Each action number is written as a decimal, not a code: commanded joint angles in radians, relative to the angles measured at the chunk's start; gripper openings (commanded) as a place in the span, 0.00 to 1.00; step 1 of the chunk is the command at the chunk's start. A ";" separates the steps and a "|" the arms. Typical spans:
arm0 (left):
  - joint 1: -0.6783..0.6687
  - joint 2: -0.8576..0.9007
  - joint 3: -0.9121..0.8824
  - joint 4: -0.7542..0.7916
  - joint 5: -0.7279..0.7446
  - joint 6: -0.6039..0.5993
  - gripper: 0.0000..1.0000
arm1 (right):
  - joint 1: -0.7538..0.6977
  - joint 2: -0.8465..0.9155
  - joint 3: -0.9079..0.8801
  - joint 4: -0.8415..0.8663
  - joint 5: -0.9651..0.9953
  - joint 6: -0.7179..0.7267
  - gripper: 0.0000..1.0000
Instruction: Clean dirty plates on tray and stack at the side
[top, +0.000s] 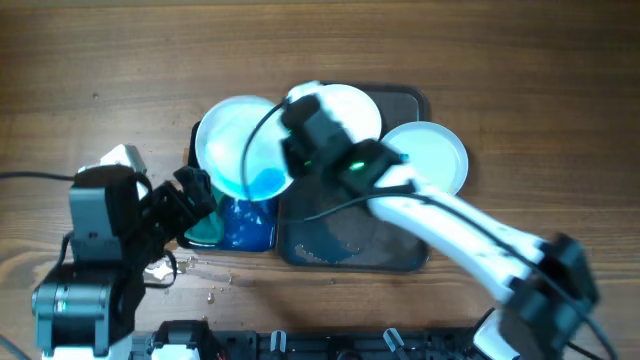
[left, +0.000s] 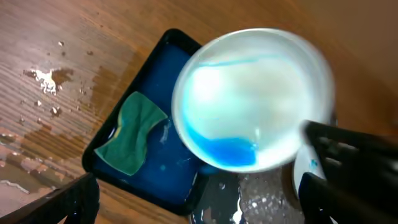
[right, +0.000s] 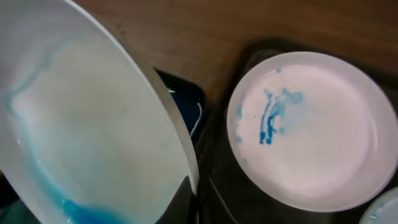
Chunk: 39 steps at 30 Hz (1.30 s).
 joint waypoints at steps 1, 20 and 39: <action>0.008 0.000 0.014 -0.048 0.014 0.001 1.00 | 0.105 0.023 0.010 0.018 0.299 0.016 0.04; 0.008 0.001 0.014 -0.063 0.014 0.001 1.00 | 0.346 -0.037 0.010 0.209 0.946 -0.364 0.04; 0.008 0.001 0.014 -0.063 0.014 0.001 1.00 | 0.344 -0.037 0.010 0.354 1.001 -0.534 0.04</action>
